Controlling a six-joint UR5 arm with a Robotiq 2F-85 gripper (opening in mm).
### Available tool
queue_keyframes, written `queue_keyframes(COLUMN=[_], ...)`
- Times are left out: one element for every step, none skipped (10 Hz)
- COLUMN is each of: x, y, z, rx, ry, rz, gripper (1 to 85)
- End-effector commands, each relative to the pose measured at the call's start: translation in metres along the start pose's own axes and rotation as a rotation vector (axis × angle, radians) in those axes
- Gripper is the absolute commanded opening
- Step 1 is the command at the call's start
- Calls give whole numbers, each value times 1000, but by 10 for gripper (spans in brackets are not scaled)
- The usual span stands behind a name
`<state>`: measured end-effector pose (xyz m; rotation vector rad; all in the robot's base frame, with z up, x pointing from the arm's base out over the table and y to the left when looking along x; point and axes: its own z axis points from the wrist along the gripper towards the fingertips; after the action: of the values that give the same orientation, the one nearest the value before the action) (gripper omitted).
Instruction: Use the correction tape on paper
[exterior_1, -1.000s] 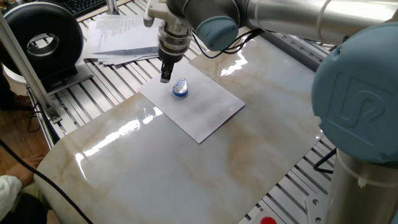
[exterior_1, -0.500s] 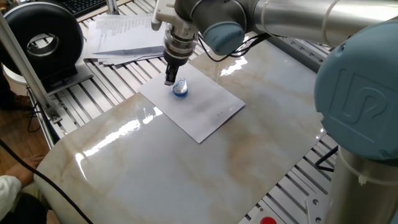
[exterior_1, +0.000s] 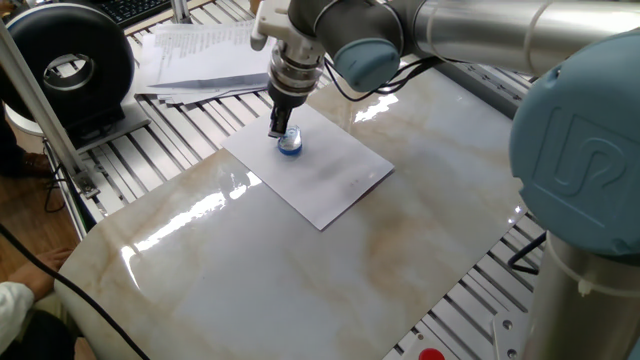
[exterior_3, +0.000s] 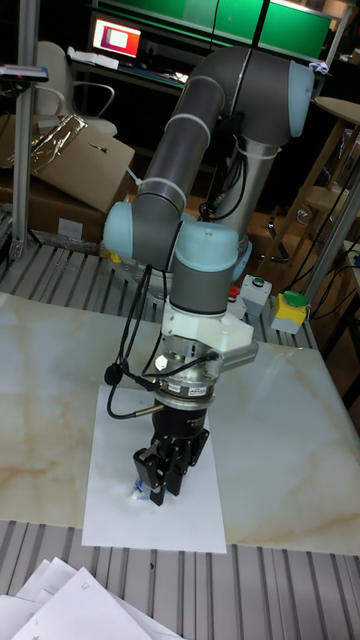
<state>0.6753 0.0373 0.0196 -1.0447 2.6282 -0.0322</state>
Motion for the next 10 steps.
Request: queue_keyframes(x=[2,-4,-7,-12,-14,-9,-3,3,7,9], y=[-2,0,0,1,2,5,5,7,9,10], z=[-2,-2,-2,0,2,2,2,5,7,7], rx=[-4,-6,-6,-5,-10,-21,-19,-25,-26,-29], ry=[-8,-14,-14,-28,-35,-20,-7,-3,-1,2], rz=[18,23,26,30,38,43,43,48,55,58], gripper=[357,357,353,353,353,350,333,333,327,323])
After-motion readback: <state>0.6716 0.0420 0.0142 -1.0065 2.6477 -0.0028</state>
